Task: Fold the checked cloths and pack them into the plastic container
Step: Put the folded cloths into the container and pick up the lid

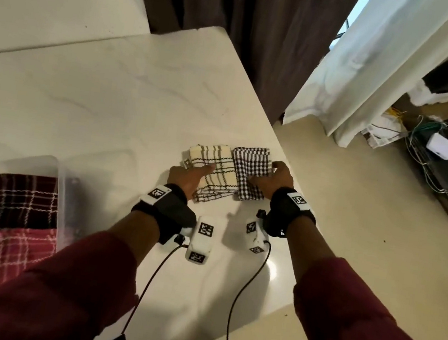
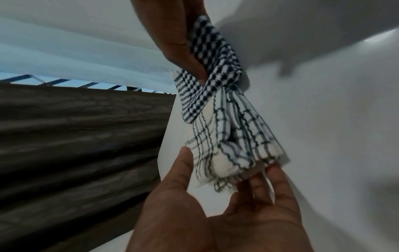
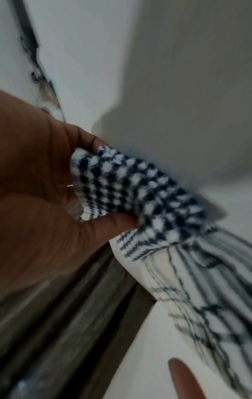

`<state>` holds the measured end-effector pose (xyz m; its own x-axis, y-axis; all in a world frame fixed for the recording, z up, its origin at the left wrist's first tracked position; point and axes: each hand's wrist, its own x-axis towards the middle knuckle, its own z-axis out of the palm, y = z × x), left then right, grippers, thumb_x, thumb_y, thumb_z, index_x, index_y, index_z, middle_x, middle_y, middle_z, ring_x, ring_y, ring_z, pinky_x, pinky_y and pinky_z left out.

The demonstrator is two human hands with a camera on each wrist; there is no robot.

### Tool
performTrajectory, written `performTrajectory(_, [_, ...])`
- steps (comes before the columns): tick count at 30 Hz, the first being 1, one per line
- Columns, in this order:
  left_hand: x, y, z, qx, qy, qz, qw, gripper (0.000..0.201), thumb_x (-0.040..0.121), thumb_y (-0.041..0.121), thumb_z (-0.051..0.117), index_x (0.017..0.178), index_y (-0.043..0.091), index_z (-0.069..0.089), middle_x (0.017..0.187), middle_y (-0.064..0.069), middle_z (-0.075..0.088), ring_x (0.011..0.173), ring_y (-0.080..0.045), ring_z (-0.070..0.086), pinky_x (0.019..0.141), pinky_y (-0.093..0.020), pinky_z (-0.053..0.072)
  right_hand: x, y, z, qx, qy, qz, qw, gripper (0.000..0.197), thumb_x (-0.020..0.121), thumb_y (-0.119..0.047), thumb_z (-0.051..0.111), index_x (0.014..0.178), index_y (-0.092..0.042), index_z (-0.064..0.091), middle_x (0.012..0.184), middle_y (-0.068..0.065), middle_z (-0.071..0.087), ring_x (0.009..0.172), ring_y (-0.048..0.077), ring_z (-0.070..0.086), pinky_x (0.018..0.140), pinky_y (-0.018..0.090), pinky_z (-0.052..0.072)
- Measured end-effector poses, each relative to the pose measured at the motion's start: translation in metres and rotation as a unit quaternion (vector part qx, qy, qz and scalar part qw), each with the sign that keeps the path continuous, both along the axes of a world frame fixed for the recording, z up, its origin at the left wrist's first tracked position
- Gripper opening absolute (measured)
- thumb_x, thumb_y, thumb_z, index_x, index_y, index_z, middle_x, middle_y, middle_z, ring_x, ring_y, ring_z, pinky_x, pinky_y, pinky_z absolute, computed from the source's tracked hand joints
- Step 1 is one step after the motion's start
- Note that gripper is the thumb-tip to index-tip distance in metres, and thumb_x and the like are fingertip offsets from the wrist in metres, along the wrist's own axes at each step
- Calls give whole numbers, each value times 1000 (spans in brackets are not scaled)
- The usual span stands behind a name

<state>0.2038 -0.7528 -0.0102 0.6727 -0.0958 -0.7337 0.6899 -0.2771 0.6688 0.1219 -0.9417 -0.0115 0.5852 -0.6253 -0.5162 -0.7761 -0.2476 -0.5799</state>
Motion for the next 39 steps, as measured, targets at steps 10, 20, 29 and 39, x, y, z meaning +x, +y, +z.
performTrajectory(10, [-31,37,39,-58,-199,-61,976,37,76,7,75,112,13,66,107,-6,71,95,-16,68,89,-32,53,-20,60,32,149,-193,-11,970,40,71,-4,80,106,3,60,99,11,70,84,22,67,70,29,52])
performTrajectory(20, [-80,227,124,-109,-276,47,954,32,85,4,65,113,20,65,108,2,72,103,-13,67,85,-31,54,-14,206,78,320,-287,159,889,39,82,5,67,120,2,57,114,16,68,102,27,67,86,36,55])
performTrajectory(29, [-101,377,122,-103,-292,269,912,28,88,14,63,116,14,63,105,-2,72,98,-18,69,74,-36,58,56,328,126,139,-319,333,876,26,74,-3,75,94,-14,63,88,-2,68,79,8,63,72,20,50])
performTrajectory(39, [-100,446,107,-150,-244,271,919,32,87,12,64,116,24,64,111,0,71,105,-21,66,88,-47,52,93,400,110,-297,-181,531,773,30,73,-10,59,102,-10,55,101,10,53,96,31,49,69,31,31])
